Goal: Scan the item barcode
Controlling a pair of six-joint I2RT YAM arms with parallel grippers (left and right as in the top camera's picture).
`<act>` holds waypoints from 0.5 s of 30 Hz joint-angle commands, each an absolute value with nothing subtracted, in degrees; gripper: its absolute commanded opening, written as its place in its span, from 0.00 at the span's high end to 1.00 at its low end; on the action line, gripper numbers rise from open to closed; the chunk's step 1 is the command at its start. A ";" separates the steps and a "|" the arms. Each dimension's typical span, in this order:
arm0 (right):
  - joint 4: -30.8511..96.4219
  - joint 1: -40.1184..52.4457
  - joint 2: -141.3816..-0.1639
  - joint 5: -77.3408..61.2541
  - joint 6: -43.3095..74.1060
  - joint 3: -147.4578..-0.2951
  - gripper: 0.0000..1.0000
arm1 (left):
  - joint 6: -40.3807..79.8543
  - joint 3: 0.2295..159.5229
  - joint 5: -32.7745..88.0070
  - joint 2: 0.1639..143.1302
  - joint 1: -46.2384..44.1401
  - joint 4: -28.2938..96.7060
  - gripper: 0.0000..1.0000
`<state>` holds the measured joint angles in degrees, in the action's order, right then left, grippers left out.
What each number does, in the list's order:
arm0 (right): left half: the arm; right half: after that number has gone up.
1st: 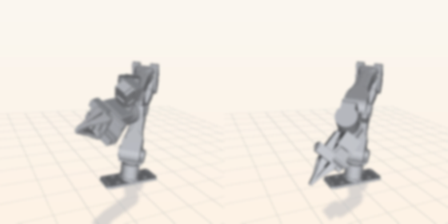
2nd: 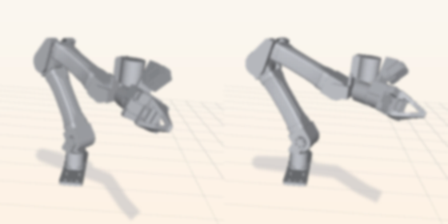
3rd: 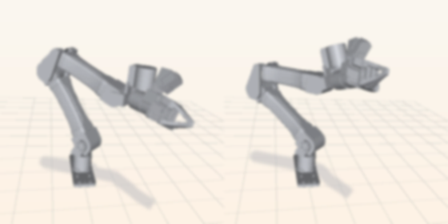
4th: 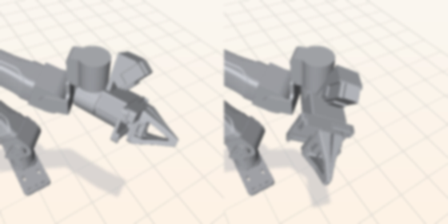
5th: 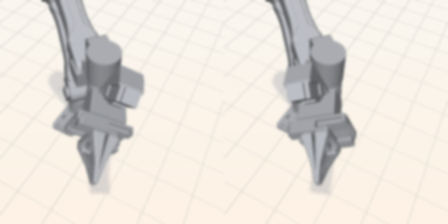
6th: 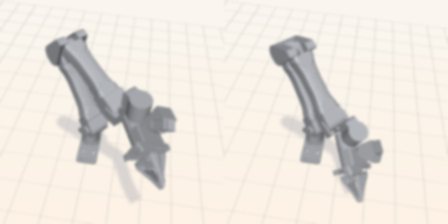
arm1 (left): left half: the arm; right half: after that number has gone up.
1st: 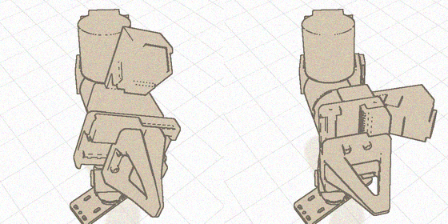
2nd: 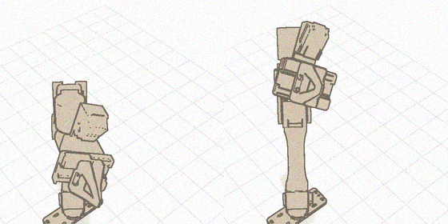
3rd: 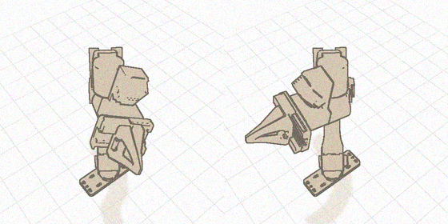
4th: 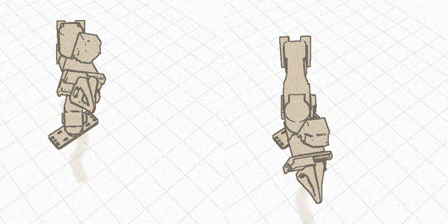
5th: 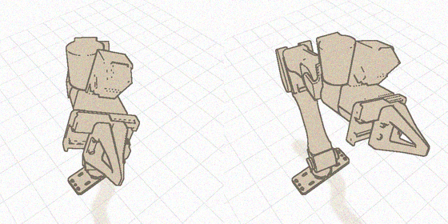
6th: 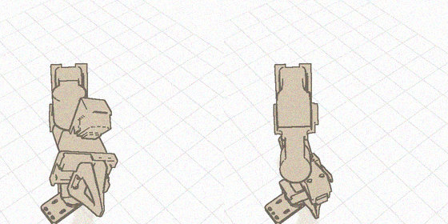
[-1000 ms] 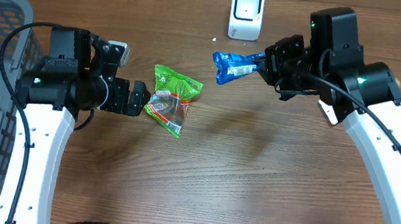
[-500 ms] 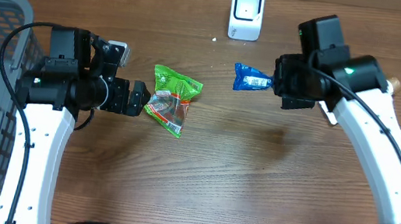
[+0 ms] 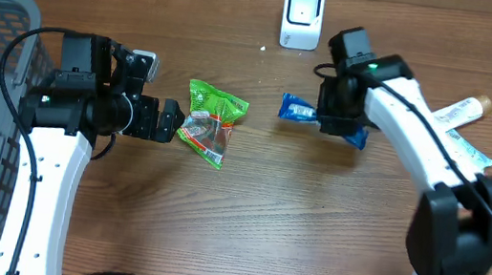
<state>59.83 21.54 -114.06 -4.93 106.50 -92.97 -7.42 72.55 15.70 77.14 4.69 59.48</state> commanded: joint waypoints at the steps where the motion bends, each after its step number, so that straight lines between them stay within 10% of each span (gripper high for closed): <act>1: 58.98 22.11 -116.22 -3.07 108.22 -92.95 0.96 | -6.61 72.51 16.29 77.23 4.47 59.31 0.00; 15: 58.59 22.11 -117.67 -2.59 98.50 -92.95 0.78 | -6.61 72.51 16.29 77.23 4.47 59.31 0.01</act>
<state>58.57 22.11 -117.80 -3.40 101.91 -92.90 -7.42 72.55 15.70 77.14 4.69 59.48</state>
